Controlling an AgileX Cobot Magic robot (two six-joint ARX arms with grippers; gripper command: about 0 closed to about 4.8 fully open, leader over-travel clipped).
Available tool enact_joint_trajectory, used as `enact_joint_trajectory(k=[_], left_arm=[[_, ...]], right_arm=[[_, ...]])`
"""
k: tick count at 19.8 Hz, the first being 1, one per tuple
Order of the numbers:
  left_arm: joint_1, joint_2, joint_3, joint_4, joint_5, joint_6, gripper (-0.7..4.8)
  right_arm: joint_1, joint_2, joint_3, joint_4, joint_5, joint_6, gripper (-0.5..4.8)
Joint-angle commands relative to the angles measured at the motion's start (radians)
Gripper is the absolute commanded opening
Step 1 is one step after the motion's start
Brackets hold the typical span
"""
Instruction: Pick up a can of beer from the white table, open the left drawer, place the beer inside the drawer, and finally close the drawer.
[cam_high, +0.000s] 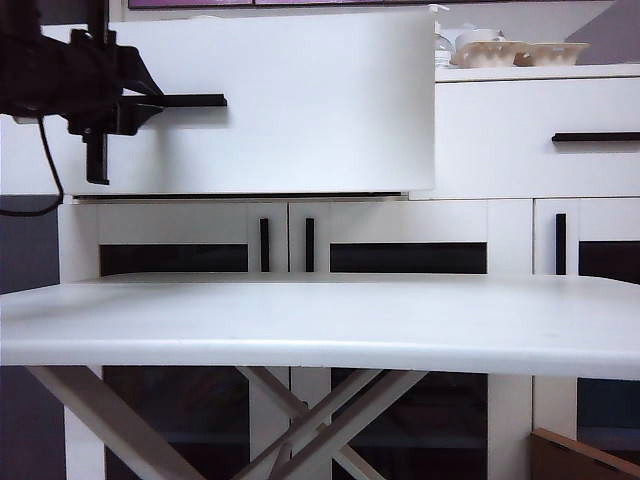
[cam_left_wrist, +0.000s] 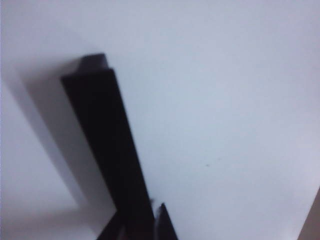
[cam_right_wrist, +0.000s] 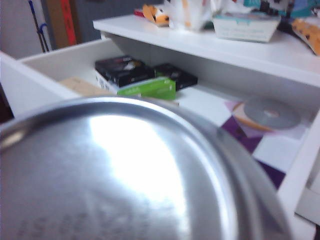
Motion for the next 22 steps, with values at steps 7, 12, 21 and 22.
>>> enact_joint_trajectory(k=[7, 12, 21, 22], left_arm=[[-0.010, -0.179, -0.166, 0.023, -0.009, 0.052, -0.06], [-0.010, -0.206, -0.186, 0.021, 0.004, 0.052, -0.06], [-0.010, -0.208, -0.186, 0.084, 0.077, 0.032, 4.79], [-0.010, -0.208, -0.186, 0.086, 0.088, 0.032, 4.79]], right_arm=[[0.000, -0.013, 0.012, 0.072, 0.002, 0.000, 1.29], [0.000, -0.013, 0.012, 0.074, 0.001, 0.000, 1.29], [0.000, -0.013, 0.012, 0.075, 0.001, 0.001, 1.29], [0.000, -0.013, 0.012, 0.079, 0.001, 0.001, 1.29]])
